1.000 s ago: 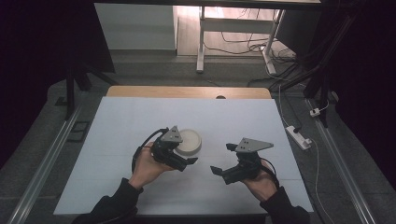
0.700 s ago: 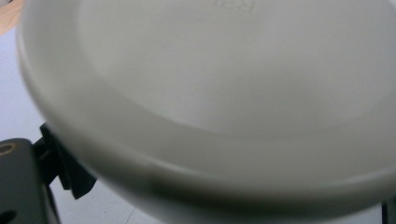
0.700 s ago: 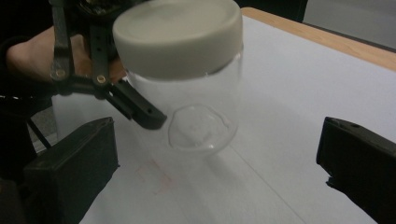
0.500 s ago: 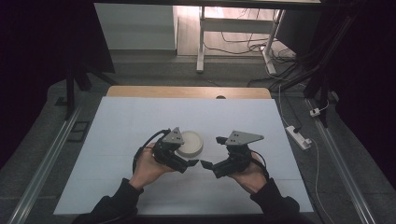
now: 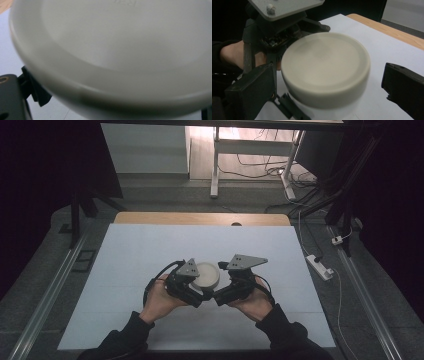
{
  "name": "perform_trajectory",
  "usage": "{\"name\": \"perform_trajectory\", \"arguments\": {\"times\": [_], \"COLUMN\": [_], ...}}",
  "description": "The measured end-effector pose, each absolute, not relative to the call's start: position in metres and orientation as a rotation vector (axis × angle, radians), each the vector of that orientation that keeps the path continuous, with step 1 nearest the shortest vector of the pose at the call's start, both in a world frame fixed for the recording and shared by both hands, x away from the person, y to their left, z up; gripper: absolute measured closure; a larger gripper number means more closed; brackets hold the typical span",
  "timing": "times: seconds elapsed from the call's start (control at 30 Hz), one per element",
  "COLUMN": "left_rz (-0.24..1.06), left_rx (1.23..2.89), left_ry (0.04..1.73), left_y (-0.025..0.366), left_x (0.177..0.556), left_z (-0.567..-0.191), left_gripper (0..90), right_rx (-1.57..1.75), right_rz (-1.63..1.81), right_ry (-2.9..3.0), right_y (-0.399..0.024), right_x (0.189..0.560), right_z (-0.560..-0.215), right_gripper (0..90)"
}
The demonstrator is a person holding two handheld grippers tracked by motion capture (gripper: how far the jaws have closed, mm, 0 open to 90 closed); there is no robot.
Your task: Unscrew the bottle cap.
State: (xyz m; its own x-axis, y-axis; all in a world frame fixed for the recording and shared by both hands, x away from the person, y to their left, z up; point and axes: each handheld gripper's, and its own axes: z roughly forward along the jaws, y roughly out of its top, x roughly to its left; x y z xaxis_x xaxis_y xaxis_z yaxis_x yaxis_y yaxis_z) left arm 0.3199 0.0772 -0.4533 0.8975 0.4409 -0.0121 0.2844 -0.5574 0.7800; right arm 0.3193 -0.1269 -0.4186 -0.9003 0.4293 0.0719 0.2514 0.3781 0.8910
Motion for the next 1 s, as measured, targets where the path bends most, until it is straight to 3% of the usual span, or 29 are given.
{"name": "perform_trajectory", "arguments": {"times": [0.33, 1.0], "left_rz": [0.212, 0.102], "left_rx": [2.193, 2.225], "left_ry": [0.493, 0.328], "left_y": [0.077, 0.078], "left_x": [0.319, 0.321], "left_z": [-0.452, -0.455], "left_gripper": [7.3, 7.4], "right_rx": [0.561, 0.234], "right_rz": [1.567, 1.676], "right_ry": [2.467, 2.659], "right_y": [-0.119, -0.131], "right_x": [0.324, 0.343], "right_z": [-0.421, -0.422], "right_gripper": [6.9, 7.2]}}
